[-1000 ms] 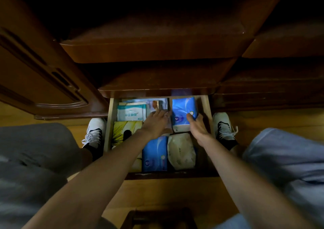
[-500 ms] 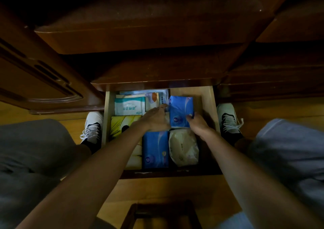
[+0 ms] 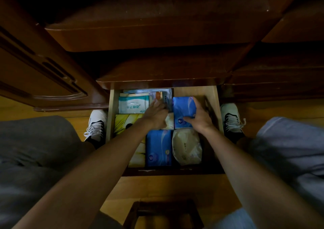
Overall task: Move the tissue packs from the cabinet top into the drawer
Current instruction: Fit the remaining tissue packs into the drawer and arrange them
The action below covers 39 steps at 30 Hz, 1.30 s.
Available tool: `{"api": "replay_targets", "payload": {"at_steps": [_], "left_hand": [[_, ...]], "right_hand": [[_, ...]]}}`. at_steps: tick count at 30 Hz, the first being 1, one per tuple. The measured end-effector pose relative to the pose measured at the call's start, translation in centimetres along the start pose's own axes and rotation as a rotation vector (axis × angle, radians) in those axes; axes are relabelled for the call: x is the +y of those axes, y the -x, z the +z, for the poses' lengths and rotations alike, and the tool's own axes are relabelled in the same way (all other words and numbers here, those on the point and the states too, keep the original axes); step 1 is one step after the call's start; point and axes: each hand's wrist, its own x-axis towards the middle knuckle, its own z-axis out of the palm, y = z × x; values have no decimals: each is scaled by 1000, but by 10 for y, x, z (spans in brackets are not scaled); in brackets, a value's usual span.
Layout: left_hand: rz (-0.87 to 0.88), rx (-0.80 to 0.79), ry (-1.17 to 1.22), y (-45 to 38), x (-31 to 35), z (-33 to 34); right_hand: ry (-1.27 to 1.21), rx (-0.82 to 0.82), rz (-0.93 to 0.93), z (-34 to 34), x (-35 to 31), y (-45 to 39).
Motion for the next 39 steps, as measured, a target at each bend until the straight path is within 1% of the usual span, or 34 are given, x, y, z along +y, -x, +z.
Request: {"api": "replay_targets", "payload": {"at_steps": [2,9,11,15,17,19,21,22,23,24,26,28,30,33,34,36,39], "left_hand": [[-6,-41,-67,-3,-1,2],[-54,-215,-8,-13,0,0],[-64,-204,-14,-11,0,3],[-74,-117,-50,-3,3,13],[-84,-78,-33,1,3,15],[-92,32,5,7,1,12],[-187,225,88,15,-8,6],[-276,310,133,18,-15,2],[-371,357,176,22,-22,-1],[-449,354,219,25,-28,-2],[-521,239,260,30,-38,-3],[-482,124,201,33,-46,-2],[-421,28,114,31,-53,-8],[-377,-134,-69,18,-63,-22],[-374,-161,-101,14,-63,-23],[-400,-130,-64,8,-62,-19],[-453,4,142,11,-65,-7]], "right_hand": [[43,-14,14,0,2,1],[81,-51,6,2,2,4],[100,-54,20,3,0,5],[140,-21,36,11,2,10],[93,-21,47,11,3,9],[14,-24,61,10,2,5],[-44,-1,64,14,0,3],[-42,22,63,17,-2,4],[-18,52,59,21,-3,5],[16,94,48,24,-5,6],[89,186,29,29,-7,7],[143,236,38,33,-12,8],[163,234,59,36,-16,10],[57,205,75,41,-19,11],[32,200,82,41,-20,11],[-4,203,89,40,-22,11],[3,218,88,41,-22,11]]}}
